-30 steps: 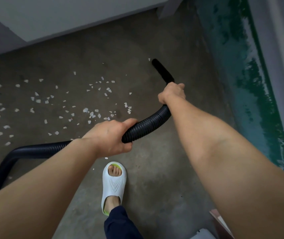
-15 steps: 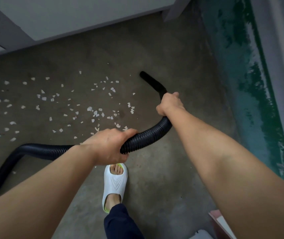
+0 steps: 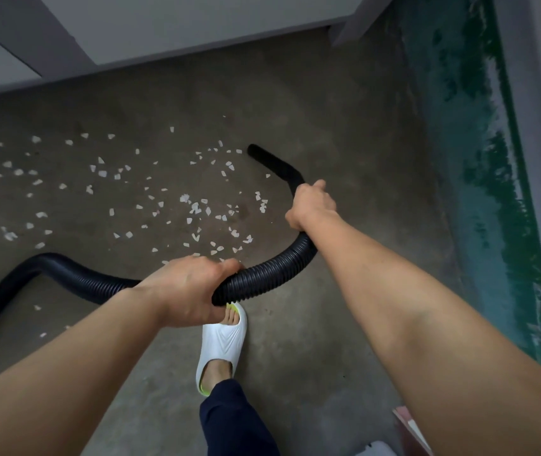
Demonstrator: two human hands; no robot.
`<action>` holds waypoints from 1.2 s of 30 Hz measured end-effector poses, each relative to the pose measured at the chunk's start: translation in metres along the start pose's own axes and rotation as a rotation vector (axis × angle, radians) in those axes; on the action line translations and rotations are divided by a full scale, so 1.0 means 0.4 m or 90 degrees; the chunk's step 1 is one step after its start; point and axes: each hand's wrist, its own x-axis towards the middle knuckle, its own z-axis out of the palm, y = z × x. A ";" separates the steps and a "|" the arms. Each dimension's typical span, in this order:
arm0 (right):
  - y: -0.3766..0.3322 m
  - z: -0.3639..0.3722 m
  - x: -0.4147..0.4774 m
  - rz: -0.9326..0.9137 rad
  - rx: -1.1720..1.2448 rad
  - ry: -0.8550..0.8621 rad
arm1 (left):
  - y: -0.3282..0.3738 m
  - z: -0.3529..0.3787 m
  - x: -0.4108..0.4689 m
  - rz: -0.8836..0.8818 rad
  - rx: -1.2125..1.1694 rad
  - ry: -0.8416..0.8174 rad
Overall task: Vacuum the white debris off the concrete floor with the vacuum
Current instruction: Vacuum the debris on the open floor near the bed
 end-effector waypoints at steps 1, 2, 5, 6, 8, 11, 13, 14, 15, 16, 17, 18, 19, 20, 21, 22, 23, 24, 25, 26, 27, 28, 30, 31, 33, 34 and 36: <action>-0.008 0.001 -0.002 0.008 0.004 0.005 | -0.008 0.000 -0.009 -0.005 0.002 0.005; -0.021 0.003 -0.006 0.009 0.006 0.006 | -0.020 0.000 -0.019 -0.009 0.005 0.011; -0.057 0.017 -0.029 -0.010 0.000 0.002 | -0.052 0.003 -0.045 -0.013 0.027 0.018; -0.072 0.025 -0.043 -0.022 -0.005 0.001 | -0.064 0.008 -0.059 -0.016 0.028 0.015; -0.098 0.046 -0.070 -0.042 -0.012 -0.004 | -0.084 0.025 -0.090 -0.025 0.027 0.002; -0.138 0.079 -0.115 -0.068 -0.022 -0.014 | -0.109 0.060 -0.150 -0.035 0.038 0.000; -0.162 0.096 -0.136 -0.072 -0.020 -0.020 | -0.126 0.078 -0.184 -0.035 0.042 0.005; -0.177 0.102 -0.145 -0.067 -0.014 -0.018 | -0.138 0.083 -0.202 -0.032 0.042 0.009; -0.188 0.105 -0.149 -0.055 -0.006 -0.012 | -0.149 0.086 -0.214 -0.031 0.041 0.013; -0.196 0.104 -0.150 -0.038 0.008 -0.001 | -0.161 0.085 -0.224 -0.032 0.041 0.015; -0.205 0.103 -0.149 -0.015 0.025 0.013 | -0.177 0.084 -0.235 -0.033 0.044 0.021; -0.213 0.102 -0.145 0.010 0.044 0.029 | -0.194 0.084 -0.243 -0.030 0.046 0.030; -0.220 0.099 -0.138 0.034 0.059 0.042 | -0.211 0.084 -0.248 -0.027 0.047 0.043; -0.227 0.097 -0.132 0.053 0.068 0.051 | -0.228 0.084 -0.252 -0.023 0.051 0.055; -0.238 0.098 -0.128 0.066 0.074 0.057 | -0.246 0.086 -0.256 -0.020 0.058 0.064; -0.255 0.104 -0.128 0.072 0.075 0.063 | -0.266 0.090 -0.262 -0.019 0.069 0.067; -0.272 0.111 -0.131 0.071 0.072 0.068 | -0.283 0.094 -0.267 -0.020 0.081 0.065; -0.289 0.119 -0.137 0.063 0.066 0.072 | -0.297 0.096 -0.273 -0.020 0.093 0.060; -0.313 0.138 -0.153 0.053 0.059 0.073 | -0.317 0.104 -0.292 -0.023 0.102 0.051; -0.329 0.150 -0.166 0.042 0.052 0.072 | -0.329 0.108 -0.305 -0.024 0.107 0.047; -0.347 0.167 -0.186 0.030 0.046 0.070 | -0.342 0.118 -0.329 -0.027 0.108 0.042; -0.364 0.182 -0.205 0.020 0.041 0.068 | -0.355 0.126 -0.352 -0.029 0.109 0.036; -0.384 0.206 -0.234 0.011 0.039 0.052 | -0.373 0.143 -0.390 -0.033 0.102 0.022; -0.401 0.211 -0.249 0.005 0.042 0.044 | -0.385 0.145 -0.411 -0.038 0.102 0.019; -0.425 0.208 -0.265 0.009 0.055 0.034 | -0.406 0.139 -0.437 -0.050 0.105 0.024; -0.430 0.201 -0.264 0.026 0.071 0.035 | -0.413 0.132 -0.439 -0.055 0.109 0.033; -0.433 0.180 -0.247 0.069 0.108 0.050 | -0.423 0.117 -0.432 -0.058 0.116 0.065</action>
